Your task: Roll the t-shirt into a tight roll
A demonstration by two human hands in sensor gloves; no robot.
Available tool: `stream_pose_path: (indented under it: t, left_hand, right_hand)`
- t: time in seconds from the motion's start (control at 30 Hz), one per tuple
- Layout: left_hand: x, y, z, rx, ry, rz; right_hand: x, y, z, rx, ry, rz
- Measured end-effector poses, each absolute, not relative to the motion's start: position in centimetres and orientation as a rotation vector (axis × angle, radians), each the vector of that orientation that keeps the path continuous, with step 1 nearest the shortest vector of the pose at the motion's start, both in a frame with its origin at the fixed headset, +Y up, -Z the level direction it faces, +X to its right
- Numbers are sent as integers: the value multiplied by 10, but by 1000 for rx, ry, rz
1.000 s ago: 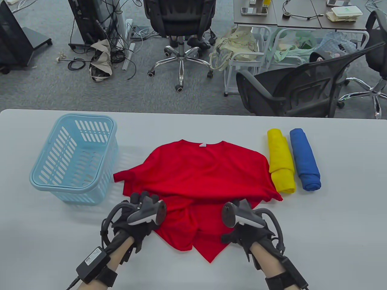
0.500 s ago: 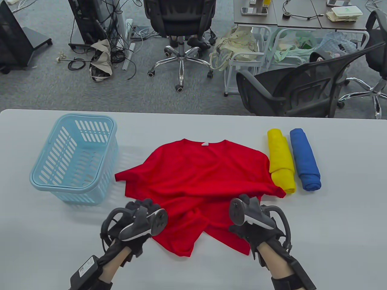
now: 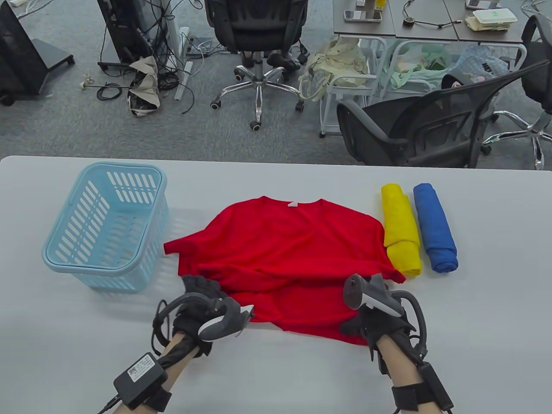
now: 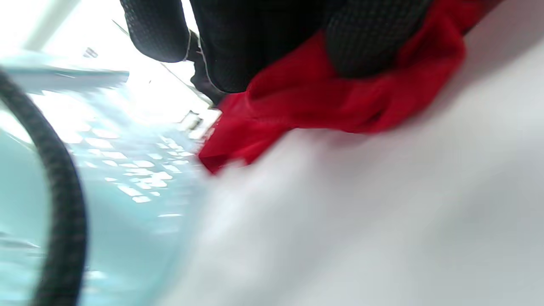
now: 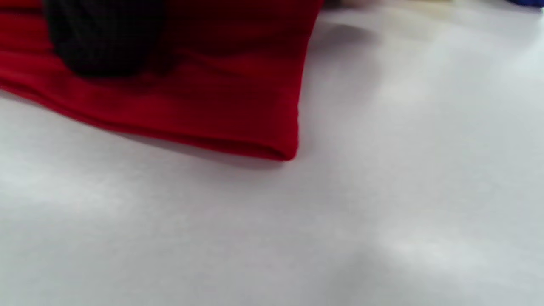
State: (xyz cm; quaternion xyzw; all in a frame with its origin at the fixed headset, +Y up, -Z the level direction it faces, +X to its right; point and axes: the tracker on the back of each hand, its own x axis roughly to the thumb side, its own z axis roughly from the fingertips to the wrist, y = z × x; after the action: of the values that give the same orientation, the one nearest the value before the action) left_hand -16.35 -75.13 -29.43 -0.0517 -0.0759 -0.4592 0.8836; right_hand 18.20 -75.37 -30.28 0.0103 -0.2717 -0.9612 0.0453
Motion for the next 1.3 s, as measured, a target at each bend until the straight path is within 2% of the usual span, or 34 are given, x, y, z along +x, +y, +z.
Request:
stream_pose_path:
  t: [0.07,0.13,0.17,0.2,0.27,0.3,0.37,0.4,0.47,0.5,0.53,0.57,0.6,0.63,0.67,0.73,0.77,0.8,0.83,0.9,1.0,1.07,1.17,1.3]
  left_hand:
    - [-173,-745,-294,-87,-140,-899]
    - [-174,-725,-285,-85,-166,-639]
    - [-174,-721,-283,-92,-187,-587]
    - [-175,-714,-278,-139,-282,-438]
    - [-175,-718,-277,-247,-397,-255]
    - [-173,-727,-279,-320,-392,-223]
    - [-171,-740,-283,-349,-361,-352]
    - [-170,-748,-288,-301,-371,-475]
    - [-169,-743,-292,-226,-402,-456]
    - [-171,-738,-293,-247,-418,-386]
    - [-177,-725,-296,-358,-459,-163]
    - [-180,-721,-297,-390,-459,-66]
    - [-190,-713,-299,-414,-451,240]
    - [-197,-711,-300,-383,-438,394]
    - [-202,-712,-301,-339,-374,443]
    - [-205,-719,-302,-327,-330,272]
    - [-203,-729,-303,-388,-272,10]
    - [-201,-733,-302,-402,-249,-96]
    - [-199,-744,-302,-403,-223,-316]
    - [-196,-751,-300,-370,-211,-447]
    - [-191,-742,-295,-310,-211,-387]
    - [-187,-734,-290,-276,-263,-278]
    - [-182,-741,-290,-395,-353,-126]
    - [-194,-760,-301,-505,-310,-322]
  right_hand:
    - [182,-751,-301,23,-799,-2940]
    - [171,-743,-295,-34,-716,-2896]
    - [169,-742,-294,-53,-705,-2901]
    - [163,-738,-292,-122,-700,-2947]
    - [157,-736,-289,-229,-732,-3005]
    - [154,-738,-288,-255,-760,-3010]
    - [152,-745,-289,-256,-801,-2981]
    - [153,-753,-291,-239,-839,-2948]
    - [158,-761,-294,-188,-900,-2914]
    - [160,-760,-295,-192,-905,-2952]
    - [163,-759,-295,-167,-905,-2953]
    - [164,-758,-295,-163,-895,-2936]
    - [167,-756,-296,-154,-883,-2926]
    - [169,-757,-297,-153,-902,-2949]
    - [170,-757,-298,-153,-914,-2959]
    - [171,-757,-299,-144,-907,-2954]
    - [172,-756,-301,-129,-903,-2952]
    - [172,-756,-301,-124,-902,-2952]
    - [175,-757,-303,-108,-904,-2961]
    - [179,-758,-304,-90,-907,-2972]
    - [185,-759,-304,-64,-919,-2987]
    - [186,-761,-303,-49,-910,-2977]
    - [188,-764,-305,-26,-930,-2982]
    - [191,-764,-306,-16,-945,-2995]
